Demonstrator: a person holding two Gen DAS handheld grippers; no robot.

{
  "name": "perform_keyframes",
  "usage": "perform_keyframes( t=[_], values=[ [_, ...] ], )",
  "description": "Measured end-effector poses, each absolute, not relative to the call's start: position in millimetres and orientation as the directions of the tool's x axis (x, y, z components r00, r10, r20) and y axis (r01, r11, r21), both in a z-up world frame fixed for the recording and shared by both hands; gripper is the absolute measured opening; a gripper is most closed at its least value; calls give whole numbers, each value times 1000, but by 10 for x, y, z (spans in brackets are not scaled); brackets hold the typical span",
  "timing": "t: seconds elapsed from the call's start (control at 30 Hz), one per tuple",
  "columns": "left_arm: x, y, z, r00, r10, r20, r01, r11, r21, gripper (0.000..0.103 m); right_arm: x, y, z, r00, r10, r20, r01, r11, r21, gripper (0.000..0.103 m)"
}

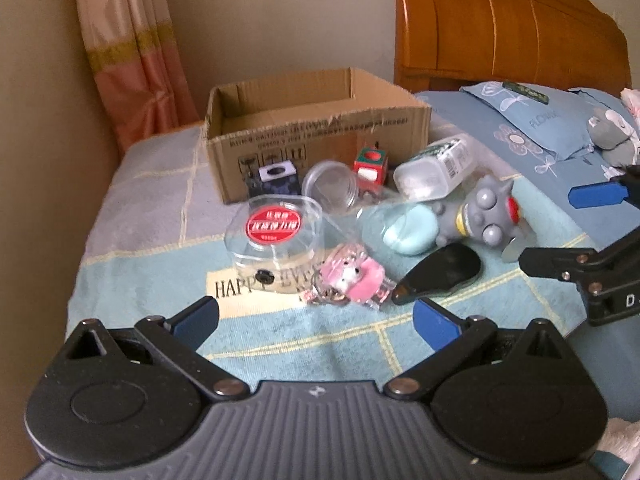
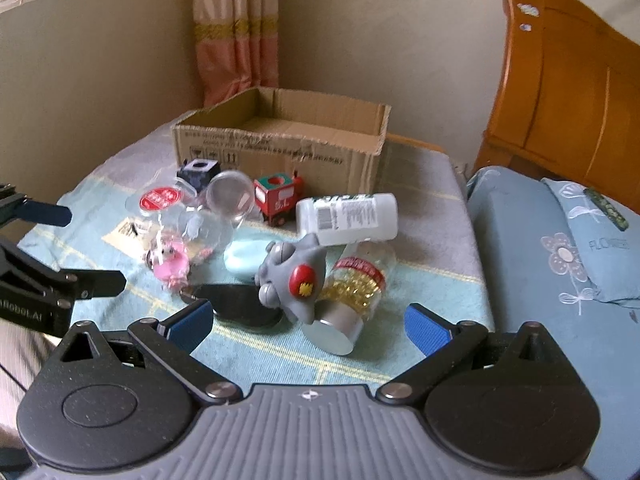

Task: Organize rigid objects
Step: 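Move left tool toward red-labeled clear container while right tool approaches capsule bottle, then close left tool on the clear red-labeled container while right tool reaches capsule bottle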

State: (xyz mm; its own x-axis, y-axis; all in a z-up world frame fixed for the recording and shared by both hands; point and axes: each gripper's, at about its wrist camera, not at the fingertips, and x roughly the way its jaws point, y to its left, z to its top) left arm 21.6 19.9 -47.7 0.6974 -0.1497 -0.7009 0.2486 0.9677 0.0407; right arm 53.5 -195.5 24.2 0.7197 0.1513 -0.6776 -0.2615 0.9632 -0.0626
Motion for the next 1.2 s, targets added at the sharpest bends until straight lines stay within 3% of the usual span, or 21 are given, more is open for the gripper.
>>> perform_keyframes(
  t=[0.7,1.2],
  values=[
    [831,469,-568,671,-154,-725,272,961,48,102,869,-2155,-207,611,161,-775,-354,931,-85,103],
    [1289,443,-620,616,-182,-767,333,942,45,102,995,-2301,-274,586,259,-768,-422,907,-16,103]
  ],
)
